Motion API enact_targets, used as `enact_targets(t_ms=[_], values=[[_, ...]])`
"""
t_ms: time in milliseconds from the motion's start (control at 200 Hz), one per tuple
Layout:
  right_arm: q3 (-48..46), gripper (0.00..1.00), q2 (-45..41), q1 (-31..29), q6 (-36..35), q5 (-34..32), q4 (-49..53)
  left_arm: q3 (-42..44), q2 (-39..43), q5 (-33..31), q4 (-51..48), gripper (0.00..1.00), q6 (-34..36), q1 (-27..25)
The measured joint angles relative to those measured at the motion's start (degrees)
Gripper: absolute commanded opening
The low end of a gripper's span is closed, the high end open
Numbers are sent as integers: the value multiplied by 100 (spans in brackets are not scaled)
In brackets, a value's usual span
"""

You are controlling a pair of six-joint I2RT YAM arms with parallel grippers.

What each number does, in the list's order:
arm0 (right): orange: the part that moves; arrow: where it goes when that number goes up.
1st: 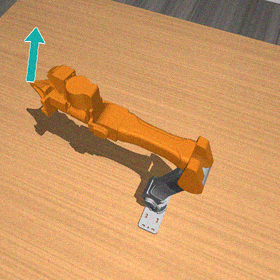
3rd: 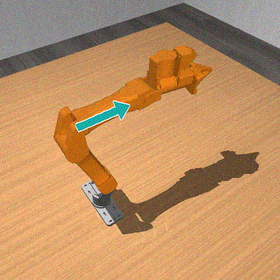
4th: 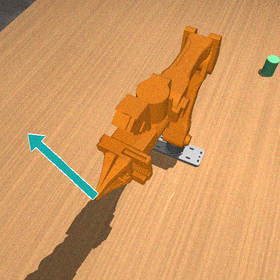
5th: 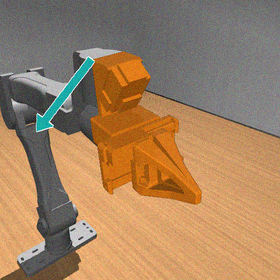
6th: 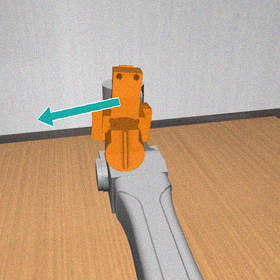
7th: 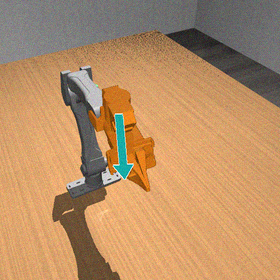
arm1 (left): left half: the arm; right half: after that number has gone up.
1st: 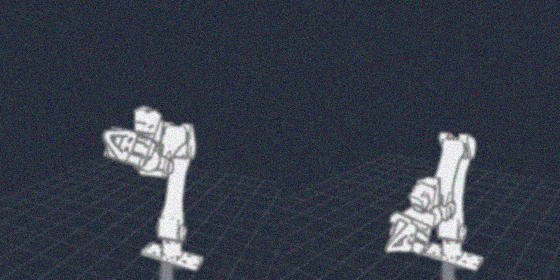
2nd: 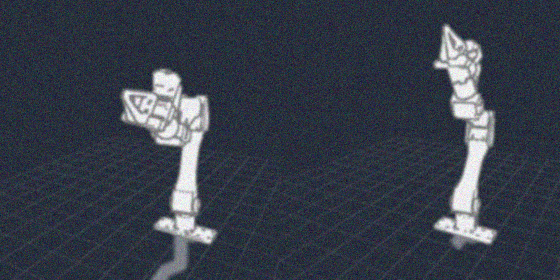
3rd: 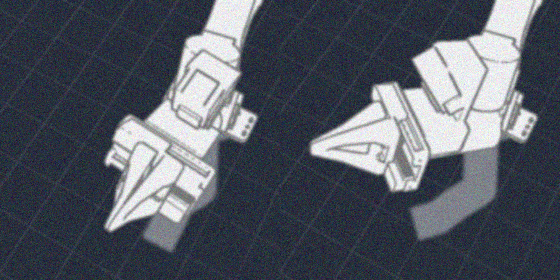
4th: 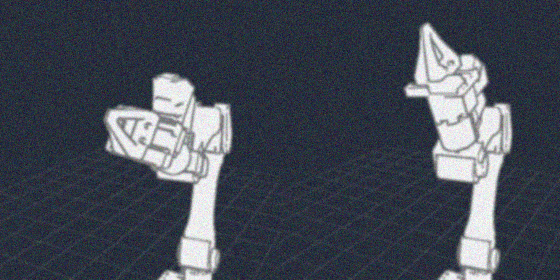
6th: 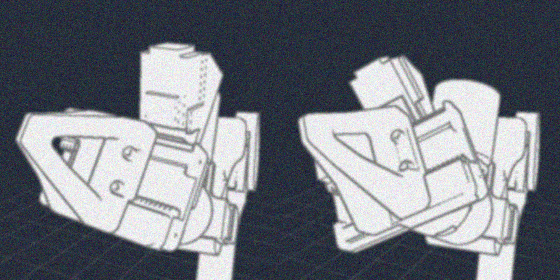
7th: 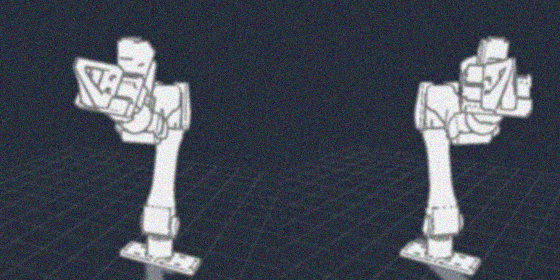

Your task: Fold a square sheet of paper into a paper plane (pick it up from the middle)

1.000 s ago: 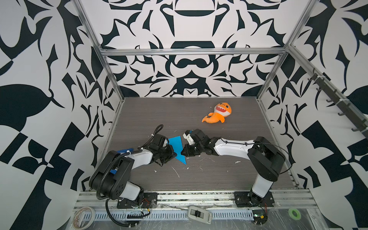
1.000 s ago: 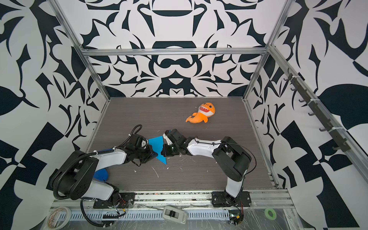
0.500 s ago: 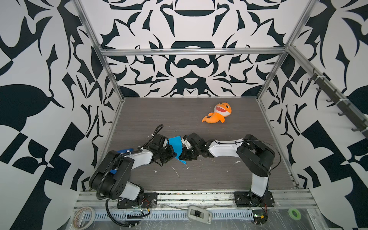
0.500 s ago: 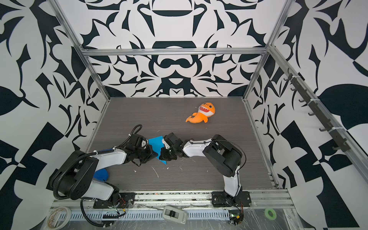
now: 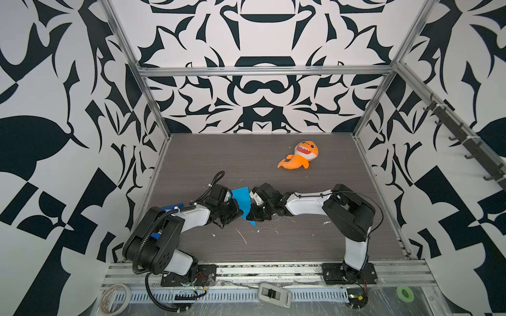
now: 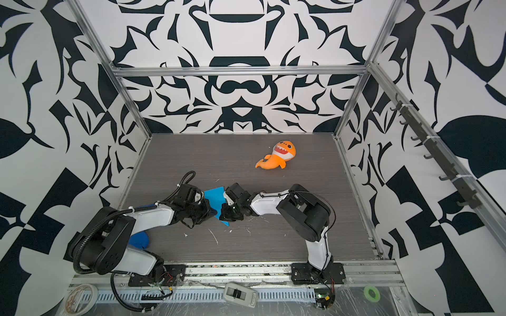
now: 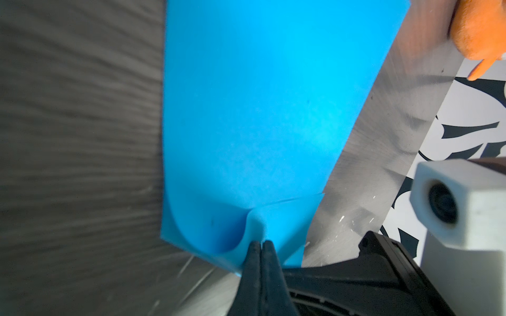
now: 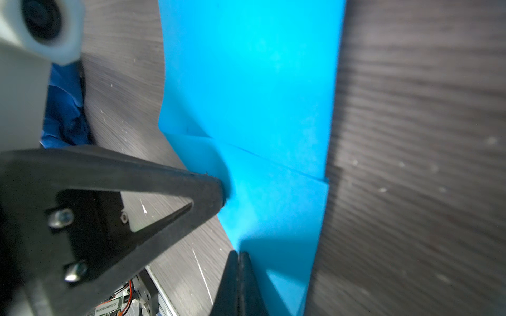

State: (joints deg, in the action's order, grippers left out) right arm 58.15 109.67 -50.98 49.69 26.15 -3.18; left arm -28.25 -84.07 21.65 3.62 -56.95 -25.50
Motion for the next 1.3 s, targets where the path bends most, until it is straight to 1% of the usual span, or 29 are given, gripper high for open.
enact_targets(t_ms=[175, 510, 630, 750, 890, 1075, 1300], values=[[-262, 0, -184, 17, -4, 0, 2, -2, -2, -9, -4, 3, 0, -2], [-1117, 0, -966, 33, -7, 0, 317, -37, -4, -24, -61, 3, 17, -9], [-1169, 0, -1178, 33, -79, -114, 595, -63, -15, -24, -98, 3, 35, -9], [-1049, 0, -1314, 33, -170, -184, 612, -66, -17, -24, -103, 3, 39, -9], [-686, 0, -1169, 33, -177, -175, 304, -66, -22, -20, -94, 3, 37, -9], [-227, 0, -647, 33, -39, -146, -199, -66, -28, -2, -87, 3, 17, -7], [-160, 0, -258, 33, 22, -146, -262, -70, -28, 2, -87, 3, -7, -7]])
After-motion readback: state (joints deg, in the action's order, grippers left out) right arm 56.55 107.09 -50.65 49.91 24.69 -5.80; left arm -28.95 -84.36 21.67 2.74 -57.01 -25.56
